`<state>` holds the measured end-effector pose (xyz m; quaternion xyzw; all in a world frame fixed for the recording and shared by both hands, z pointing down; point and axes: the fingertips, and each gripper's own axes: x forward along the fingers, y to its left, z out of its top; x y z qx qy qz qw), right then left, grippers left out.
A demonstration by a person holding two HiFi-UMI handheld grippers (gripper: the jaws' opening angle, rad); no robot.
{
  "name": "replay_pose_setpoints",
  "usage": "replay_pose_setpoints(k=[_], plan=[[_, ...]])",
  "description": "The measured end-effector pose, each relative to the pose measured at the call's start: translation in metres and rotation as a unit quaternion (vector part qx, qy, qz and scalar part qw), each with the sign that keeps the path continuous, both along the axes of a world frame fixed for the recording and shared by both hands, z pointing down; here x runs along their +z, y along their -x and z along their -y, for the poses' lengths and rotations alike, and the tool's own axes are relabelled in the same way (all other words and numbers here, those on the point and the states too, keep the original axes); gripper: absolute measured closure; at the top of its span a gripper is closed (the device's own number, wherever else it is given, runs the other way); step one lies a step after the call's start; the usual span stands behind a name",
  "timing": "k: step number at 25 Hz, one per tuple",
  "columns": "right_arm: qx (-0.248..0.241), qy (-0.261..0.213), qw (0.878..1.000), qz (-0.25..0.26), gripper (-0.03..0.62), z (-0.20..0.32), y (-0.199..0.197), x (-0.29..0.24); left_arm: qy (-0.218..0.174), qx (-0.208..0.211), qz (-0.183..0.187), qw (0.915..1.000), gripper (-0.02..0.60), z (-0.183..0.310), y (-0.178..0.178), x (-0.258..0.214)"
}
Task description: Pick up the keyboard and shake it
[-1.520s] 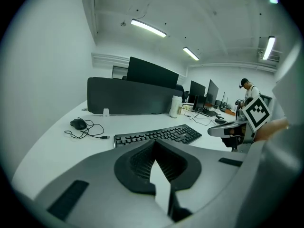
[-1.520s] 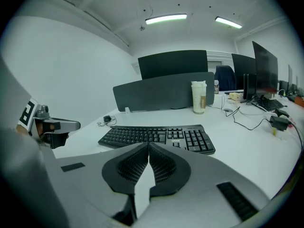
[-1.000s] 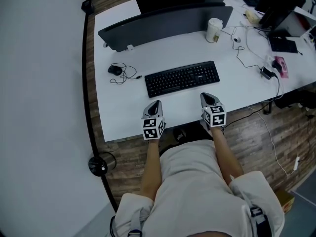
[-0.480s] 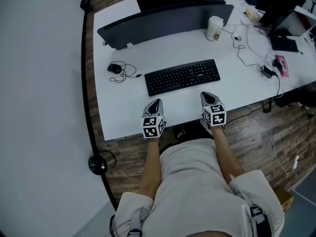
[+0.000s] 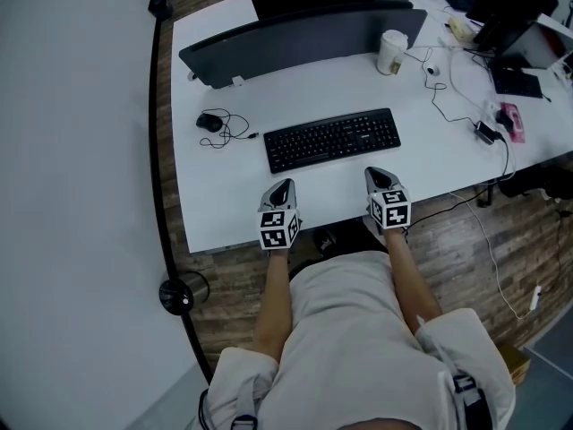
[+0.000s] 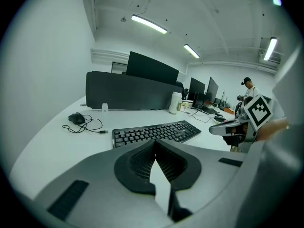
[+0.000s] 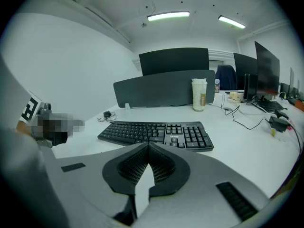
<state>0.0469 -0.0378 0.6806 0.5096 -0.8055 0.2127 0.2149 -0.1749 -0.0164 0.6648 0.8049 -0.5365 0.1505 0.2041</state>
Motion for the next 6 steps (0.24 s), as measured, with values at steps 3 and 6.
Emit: replay_pose_setpoints(k=[3,6], plan=[[0.001,0.0,1.0,-0.002,0.556,0.0013,-0.0013,0.0,-0.003,-0.004,0.002,1.0,0.566,0.001,0.0013,-0.0014],[0.001,-0.002,1.0,0.0,0.556,0.0035,-0.0011,-0.001,-0.016,-0.015,0.008,0.9997,0.566,0.0037,0.0048,-0.0065]])
